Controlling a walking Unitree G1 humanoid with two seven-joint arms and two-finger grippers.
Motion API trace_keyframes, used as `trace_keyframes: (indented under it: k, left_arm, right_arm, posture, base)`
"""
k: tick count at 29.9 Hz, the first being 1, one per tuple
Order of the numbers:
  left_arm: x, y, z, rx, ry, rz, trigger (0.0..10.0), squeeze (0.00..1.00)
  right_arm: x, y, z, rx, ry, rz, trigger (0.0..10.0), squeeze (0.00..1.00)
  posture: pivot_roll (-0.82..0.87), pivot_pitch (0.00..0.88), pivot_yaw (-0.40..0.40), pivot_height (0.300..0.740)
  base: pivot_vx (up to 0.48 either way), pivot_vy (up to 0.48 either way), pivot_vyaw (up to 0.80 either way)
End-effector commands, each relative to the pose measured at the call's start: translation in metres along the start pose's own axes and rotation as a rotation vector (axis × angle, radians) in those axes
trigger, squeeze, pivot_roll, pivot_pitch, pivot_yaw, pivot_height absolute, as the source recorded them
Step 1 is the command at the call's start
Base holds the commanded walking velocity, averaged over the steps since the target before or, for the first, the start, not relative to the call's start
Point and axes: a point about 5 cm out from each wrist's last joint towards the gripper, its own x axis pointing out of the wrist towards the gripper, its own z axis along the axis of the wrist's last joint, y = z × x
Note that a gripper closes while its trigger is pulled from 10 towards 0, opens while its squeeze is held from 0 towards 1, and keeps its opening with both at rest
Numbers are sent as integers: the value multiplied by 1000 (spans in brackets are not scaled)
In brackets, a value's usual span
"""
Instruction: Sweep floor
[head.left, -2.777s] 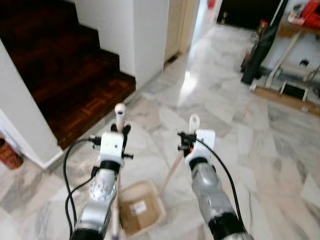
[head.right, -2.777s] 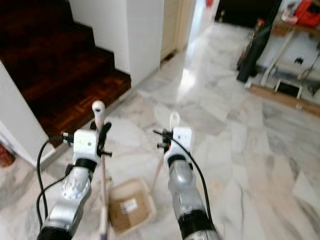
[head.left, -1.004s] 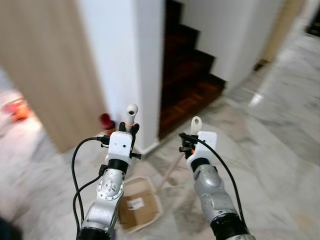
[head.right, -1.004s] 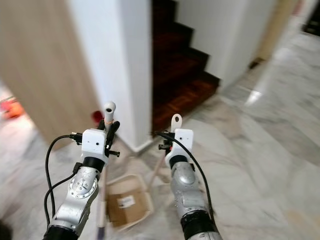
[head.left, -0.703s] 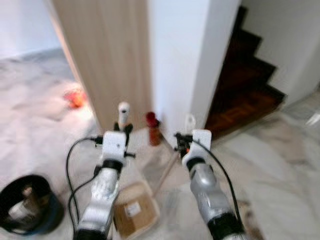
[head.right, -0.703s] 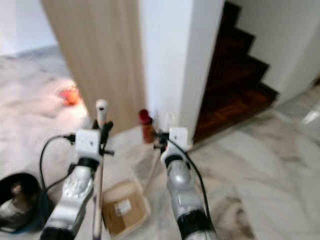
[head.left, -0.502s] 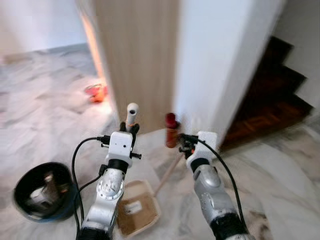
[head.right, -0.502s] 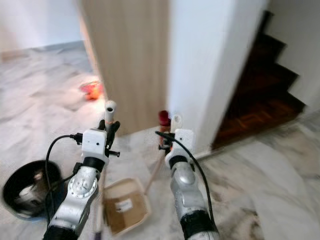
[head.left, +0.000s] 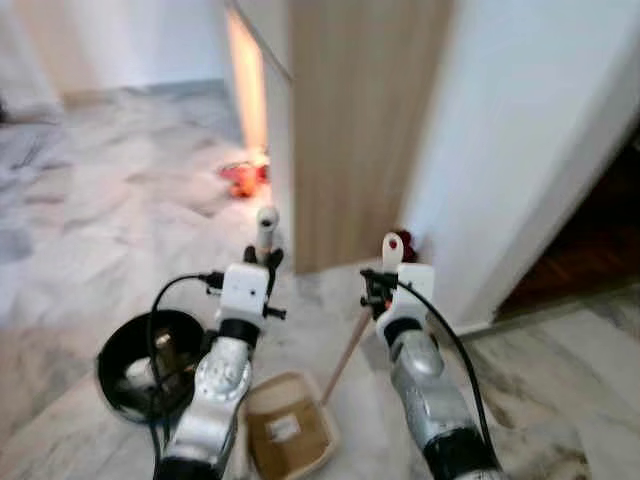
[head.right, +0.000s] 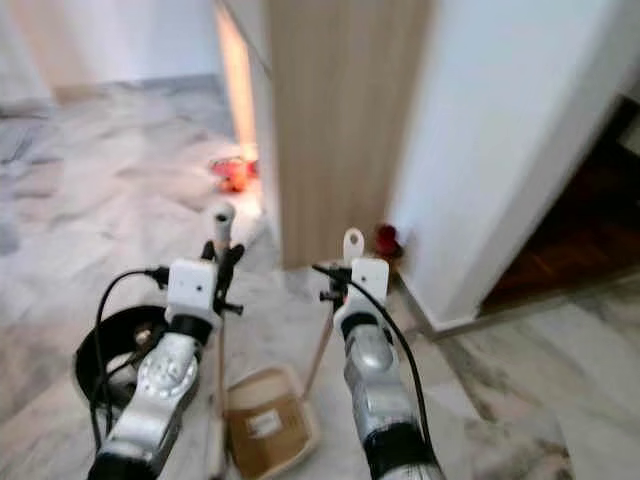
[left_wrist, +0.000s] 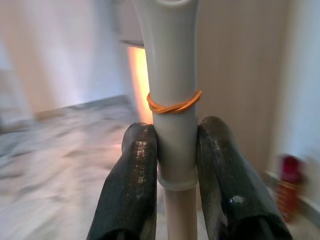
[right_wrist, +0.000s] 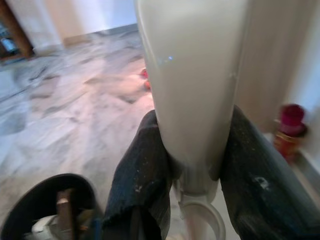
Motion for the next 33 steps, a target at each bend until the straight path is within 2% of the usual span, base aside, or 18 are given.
trace_keyframes:
  k: [1,33]
  left_arm:
    - [2,-9,7,1,-36,-28,10000,0]
    - [2,-10,6,29,-40,-48,10000,0]
  right_arm:
    - [3,7,11,64,-49,26,10000,0]
    - [3,3,9,65,-32,-8,10000,0]
  posture:
    - [127,0,-30,740]
    - [129,0,-25,740]
  base:
    - [0,0,0]
    - [0,0,0]
